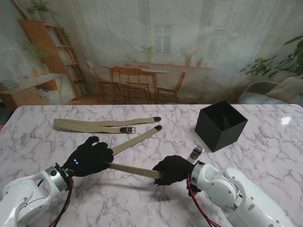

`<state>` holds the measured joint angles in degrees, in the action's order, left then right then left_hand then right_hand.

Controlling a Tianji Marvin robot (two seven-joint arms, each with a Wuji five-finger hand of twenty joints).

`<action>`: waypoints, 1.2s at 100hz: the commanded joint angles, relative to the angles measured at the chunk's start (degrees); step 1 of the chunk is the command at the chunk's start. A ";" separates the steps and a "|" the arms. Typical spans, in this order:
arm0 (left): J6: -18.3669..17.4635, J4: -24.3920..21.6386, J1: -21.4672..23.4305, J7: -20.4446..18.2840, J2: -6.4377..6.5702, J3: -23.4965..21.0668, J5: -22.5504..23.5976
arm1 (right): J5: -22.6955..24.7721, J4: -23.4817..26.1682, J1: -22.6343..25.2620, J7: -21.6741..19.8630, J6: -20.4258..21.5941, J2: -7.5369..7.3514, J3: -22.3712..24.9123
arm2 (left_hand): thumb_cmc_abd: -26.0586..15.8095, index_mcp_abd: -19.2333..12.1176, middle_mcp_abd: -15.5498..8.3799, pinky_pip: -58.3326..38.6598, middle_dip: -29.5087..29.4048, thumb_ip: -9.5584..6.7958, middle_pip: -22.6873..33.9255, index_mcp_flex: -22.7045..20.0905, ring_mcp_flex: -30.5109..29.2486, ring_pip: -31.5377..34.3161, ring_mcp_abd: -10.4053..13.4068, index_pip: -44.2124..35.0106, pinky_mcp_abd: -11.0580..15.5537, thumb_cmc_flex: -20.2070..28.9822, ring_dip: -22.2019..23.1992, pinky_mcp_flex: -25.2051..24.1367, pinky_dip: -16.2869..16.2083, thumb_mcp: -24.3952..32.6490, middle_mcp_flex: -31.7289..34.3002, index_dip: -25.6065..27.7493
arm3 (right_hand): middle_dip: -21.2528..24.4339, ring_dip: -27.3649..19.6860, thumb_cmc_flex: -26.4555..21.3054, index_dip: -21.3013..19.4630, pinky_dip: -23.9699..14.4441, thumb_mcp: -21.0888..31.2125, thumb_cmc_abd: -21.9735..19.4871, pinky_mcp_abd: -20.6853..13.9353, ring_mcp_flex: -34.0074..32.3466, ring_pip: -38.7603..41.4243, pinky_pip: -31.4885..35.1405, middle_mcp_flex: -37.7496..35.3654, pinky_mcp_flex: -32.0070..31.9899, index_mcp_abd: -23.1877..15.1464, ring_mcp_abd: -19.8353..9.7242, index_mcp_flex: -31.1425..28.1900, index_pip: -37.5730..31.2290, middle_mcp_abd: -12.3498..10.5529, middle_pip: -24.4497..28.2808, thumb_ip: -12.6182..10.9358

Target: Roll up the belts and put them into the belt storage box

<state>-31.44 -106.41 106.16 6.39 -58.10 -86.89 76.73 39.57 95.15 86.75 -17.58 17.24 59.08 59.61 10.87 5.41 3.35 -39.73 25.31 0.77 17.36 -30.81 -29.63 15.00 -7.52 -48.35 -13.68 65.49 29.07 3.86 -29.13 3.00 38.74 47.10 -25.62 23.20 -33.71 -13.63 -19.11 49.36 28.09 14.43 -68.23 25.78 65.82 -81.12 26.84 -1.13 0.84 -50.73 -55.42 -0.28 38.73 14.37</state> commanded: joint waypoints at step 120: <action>0.28 6.19 -7.81 -25.56 1.44 8.86 -16.03 | 12.15 0.41 7.08 4.90 -2.54 -0.53 7.11 | 0.25 -4.74 6.11 20.29 -17.31 0.54 -17.67 13.84 10.73 -7.64 -3.20 46.64 -1.61 -36.73 -7.86 -3.24 4.41 -4.52 -25.14 -27.56 | -0.14 2.46 -1.33 -0.33 -0.49 -0.81 -2.21 1.50 0.88 0.93 -0.41 -2.39 -2.43 -1.42 0.36 -1.43 -0.14 2.34 -3.16 -0.22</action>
<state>-30.55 -100.93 99.05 -19.68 -56.88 -78.44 58.29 51.45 95.63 93.65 -12.93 15.02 58.45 66.50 7.59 2.30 8.89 -23.09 9.72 0.77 0.82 -19.08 -20.65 8.94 -10.08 -3.58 -14.36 31.50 22.44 0.91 -25.55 -0.74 16.68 21.37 -25.15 25.15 -33.57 -13.75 -19.06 47.18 25.94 15.00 -66.04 25.17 65.12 -81.06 24.62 -1.39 2.19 -51.31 -53.83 0.94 34.67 14.37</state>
